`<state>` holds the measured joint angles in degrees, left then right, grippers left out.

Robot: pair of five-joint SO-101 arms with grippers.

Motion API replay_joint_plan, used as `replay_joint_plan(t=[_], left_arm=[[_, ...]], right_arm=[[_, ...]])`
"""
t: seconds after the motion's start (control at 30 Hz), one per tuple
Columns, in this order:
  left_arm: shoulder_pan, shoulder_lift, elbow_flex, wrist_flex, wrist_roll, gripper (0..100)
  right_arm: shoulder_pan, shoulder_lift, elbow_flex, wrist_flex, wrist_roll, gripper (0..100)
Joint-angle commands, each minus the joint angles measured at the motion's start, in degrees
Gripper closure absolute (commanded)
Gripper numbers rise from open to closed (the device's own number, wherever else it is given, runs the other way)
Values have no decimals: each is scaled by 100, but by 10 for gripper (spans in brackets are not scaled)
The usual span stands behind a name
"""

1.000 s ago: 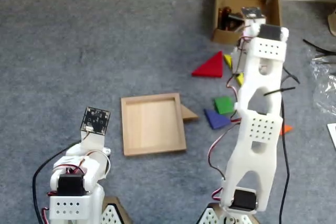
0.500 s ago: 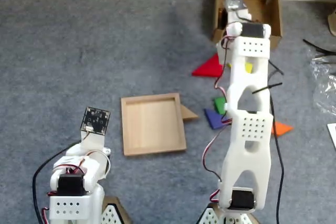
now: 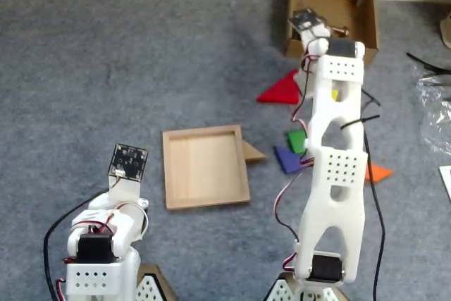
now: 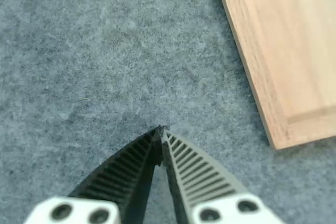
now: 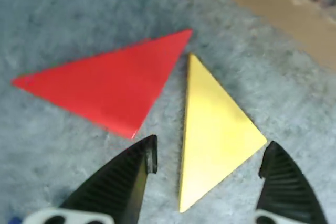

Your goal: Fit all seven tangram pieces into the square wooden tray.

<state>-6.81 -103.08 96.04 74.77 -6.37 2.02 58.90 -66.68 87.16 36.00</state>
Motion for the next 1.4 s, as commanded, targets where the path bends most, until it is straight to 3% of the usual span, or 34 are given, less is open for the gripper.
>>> replay_joint_plan(t=[0.0, 0.27, 0.47, 1.37], left_arm=[[57, 13, 119, 18, 35, 995], [57, 13, 119, 9, 35, 995], [48, 13, 119, 9, 35, 995], [48, 13, 119, 18, 35, 995]], right_arm=[[66, -110, -127, 75, 501, 702], [233, 22, -110, 84, 1020, 698], [391, 435, -154, 330, 1011, 613], [189, 760, -127, 31, 1327, 612]])
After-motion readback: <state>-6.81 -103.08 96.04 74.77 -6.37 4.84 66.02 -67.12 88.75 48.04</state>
